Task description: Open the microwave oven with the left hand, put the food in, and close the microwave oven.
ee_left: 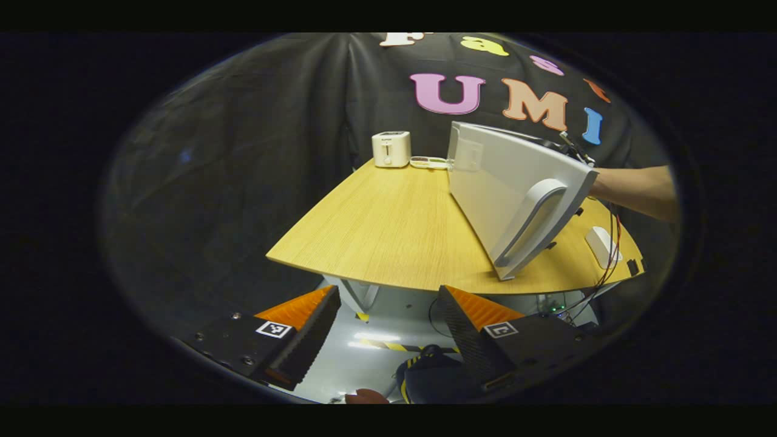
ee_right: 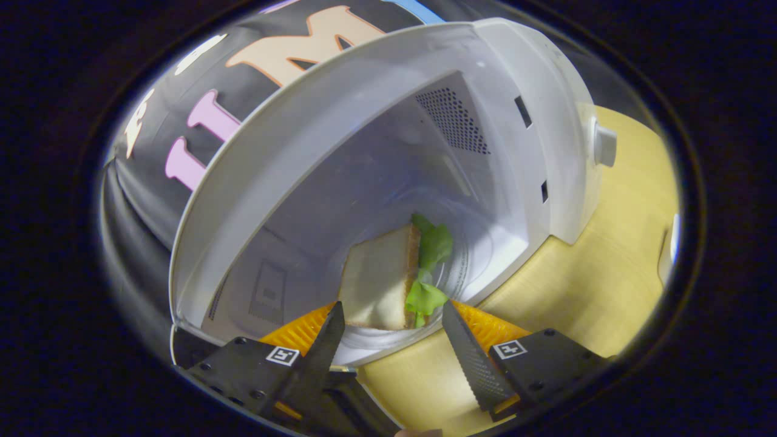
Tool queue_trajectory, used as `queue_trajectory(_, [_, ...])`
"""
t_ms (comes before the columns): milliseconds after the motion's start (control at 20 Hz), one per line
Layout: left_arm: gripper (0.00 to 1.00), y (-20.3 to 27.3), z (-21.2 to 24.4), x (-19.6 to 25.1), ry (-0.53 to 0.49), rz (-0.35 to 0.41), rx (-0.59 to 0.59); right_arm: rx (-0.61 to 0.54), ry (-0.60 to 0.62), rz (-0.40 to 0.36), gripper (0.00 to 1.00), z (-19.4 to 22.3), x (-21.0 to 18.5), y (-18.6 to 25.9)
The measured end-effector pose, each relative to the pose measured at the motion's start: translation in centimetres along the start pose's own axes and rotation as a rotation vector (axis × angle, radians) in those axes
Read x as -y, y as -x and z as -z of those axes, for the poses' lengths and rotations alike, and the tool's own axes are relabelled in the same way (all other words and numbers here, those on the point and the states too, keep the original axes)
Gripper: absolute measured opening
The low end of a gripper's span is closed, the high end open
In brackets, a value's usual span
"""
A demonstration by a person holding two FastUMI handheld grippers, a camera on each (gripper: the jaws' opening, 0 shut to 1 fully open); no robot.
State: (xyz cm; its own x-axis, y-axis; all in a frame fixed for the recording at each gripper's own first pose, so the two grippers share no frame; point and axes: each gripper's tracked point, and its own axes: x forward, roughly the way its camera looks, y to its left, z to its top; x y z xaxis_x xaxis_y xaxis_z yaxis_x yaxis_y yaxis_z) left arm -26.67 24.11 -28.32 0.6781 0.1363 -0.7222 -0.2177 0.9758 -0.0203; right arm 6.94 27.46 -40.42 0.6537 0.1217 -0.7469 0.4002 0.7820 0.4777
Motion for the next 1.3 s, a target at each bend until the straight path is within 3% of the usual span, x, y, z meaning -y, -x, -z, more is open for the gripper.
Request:
queue_trajectory(300, [0.99,-1.8,-4.9,2.0,-0.062,0.048,0.082,0.029,0.293,-0.216,0.99,1.7,-1.2,10.5])
queue_trajectory(500, [0.94,-2.8,-7.4,4.9,-0.125,0.115,0.132,0.160,0.508,-0.297,1.00,-3.0,-0.4,17.0])
queue_trajectory(550, [0.89,-3.2,-7.3,5.7,-0.133,0.130,0.130,0.200,0.559,-0.318,0.90,-4.3,-0.2,18.4])
queue_trajectory(650, [0.33,-4.2,-7.1,6.0,-0.118,0.103,0.124,0.279,0.635,-0.331,0.90,-6.9,0.6,20.8])
queue_trajectory(700, [0.05,-3.7,-6.9,6.1,-0.106,0.100,0.121,0.308,0.658,-0.330,1.00,-8.0,0.9,22.3])
queue_trajectory(750, [0.01,-4.6,-6.8,6.9,-0.102,0.109,0.121,0.331,0.676,-0.331,0.99,-9.0,1.4,23.0])
queue_trajectory(800, [0.01,-5.0,-6.9,7.5,-0.102,0.111,0.132,0.358,0.693,-0.327,0.91,-10.1,1.9,23.9])
queue_trajectory(900, [0.01,-5.7,-7.4,9.1,-0.102,0.138,0.152,0.420,0.727,-0.323,0.91,-12.3,2.5,24.2])
queue_trajectory(950, [0.01,-6.1,-7.4,9.8,-0.110,0.137,0.152,0.460,0.751,-0.310,0.99,-13.7,3.0,24.7])
queue_trajectory(1000, [0.01,-6.3,-7.4,10.0,-0.124,0.119,0.144,0.482,0.768,-0.297,0.91,-15.0,3.6,25.1])
queue_trajectory(1150, [0.00,-7.1,-8.1,10.6,-0.153,0.079,0.152,0.529,0.766,-0.284,0.92,-17.6,4.0,26.2])
queue_trajectory(1300, [0.00,-7.4,-8.9,13.5,-0.120,0.126,0.158,0.561,0.774,-0.246,0.92,-19.8,5.2,27.1])
